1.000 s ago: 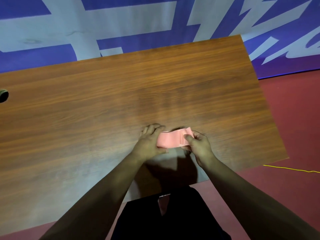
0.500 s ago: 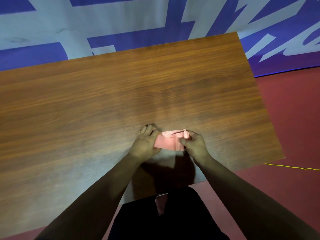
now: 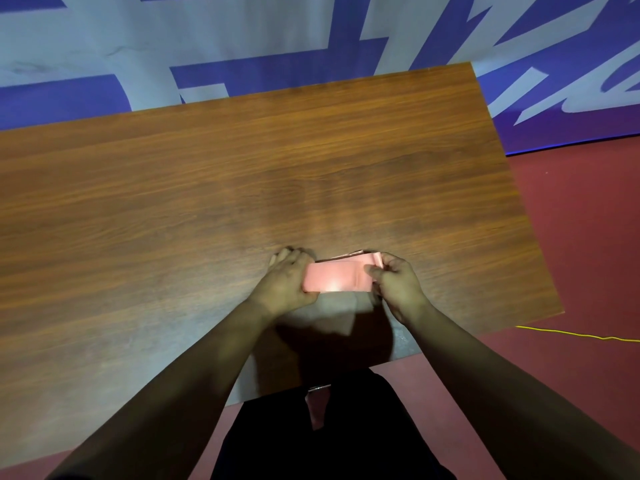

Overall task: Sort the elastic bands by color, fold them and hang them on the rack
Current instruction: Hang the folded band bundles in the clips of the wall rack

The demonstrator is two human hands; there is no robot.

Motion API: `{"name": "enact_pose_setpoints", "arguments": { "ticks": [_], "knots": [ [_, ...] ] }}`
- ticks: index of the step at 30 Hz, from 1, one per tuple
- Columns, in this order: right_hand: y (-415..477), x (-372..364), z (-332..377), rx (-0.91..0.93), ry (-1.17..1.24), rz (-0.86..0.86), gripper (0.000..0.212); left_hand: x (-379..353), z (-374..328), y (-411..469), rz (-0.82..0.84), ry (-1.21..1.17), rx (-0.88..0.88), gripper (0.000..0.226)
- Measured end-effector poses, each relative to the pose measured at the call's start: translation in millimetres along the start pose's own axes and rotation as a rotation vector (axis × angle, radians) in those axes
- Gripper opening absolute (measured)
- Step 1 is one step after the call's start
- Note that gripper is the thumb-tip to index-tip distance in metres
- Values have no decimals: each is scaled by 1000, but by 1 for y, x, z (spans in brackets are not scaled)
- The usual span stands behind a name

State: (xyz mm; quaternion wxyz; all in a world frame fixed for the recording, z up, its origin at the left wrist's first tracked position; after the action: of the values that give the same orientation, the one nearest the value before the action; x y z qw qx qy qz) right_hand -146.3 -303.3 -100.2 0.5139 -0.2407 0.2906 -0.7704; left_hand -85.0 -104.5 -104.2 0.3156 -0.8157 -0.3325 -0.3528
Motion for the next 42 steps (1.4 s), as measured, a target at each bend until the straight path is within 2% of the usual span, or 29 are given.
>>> {"name": "enact_pose_setpoints", "arguments": {
  "ticks": [2,4,7,11,14,18,19,22,25,28,30,33,36,38,40,42],
  "knots": [
    [-1,-2,2,11,9,29,23,0,-1,1,29,19,-12,62],
    [0,-2,3,13,23,38,23,6,-7,0,43,-30,-20,52],
    [-2,-1,11,10,94,45,26,17,-12,-1,76,-201,47,41],
    [-8,-2,36,3,227,100,22,51,-22,2,110,-429,78,41],
    [-16,-4,63,-21,338,117,20,88,-41,1,195,-729,65,40],
    [-36,-17,104,-76,350,180,24,149,-67,-4,151,-917,49,19],
    [-41,-21,115,-84,375,213,29,164,-74,-5,150,-963,47,21],
    [-58,-28,151,-84,386,317,32,207,-94,-10,127,-943,30,25],
    [-81,-31,189,-5,189,360,33,251,-117,-16,119,-878,-18,27],
    [-104,-20,254,361,-147,164,41,297,-148,-23,115,-825,-82,30],
    [-135,-34,302,574,-124,295,37,324,-167,-26,114,-783,-110,31],
    [-186,-64,345,657,-118,558,42,363,-189,-31,74,-697,-162,29],
    [-222,-78,378,839,-360,532,36,398,-207,-40,40,-655,-197,30],
    [-235,-79,395,846,-375,505,30,417,-214,-45,22,-644,-203,31],
    [-243,-80,406,802,-385,548,24,432,-218,-49,3,-610,-204,30],
    [-251,-82,416,817,-476,538,23,444,-218,-55,-24,-599,-199,31]
  ]
}}
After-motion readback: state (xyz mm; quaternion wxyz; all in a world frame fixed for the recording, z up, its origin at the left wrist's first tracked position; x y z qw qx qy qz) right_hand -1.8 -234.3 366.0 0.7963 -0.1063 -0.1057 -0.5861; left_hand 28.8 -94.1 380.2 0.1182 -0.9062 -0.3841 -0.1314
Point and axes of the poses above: each hand's wrist, its own y-axis towards the middle knuckle, its own x-axis out of the back of the hand, z = x × y, the point moved 6 cm from there along y, towards the middle knuckle
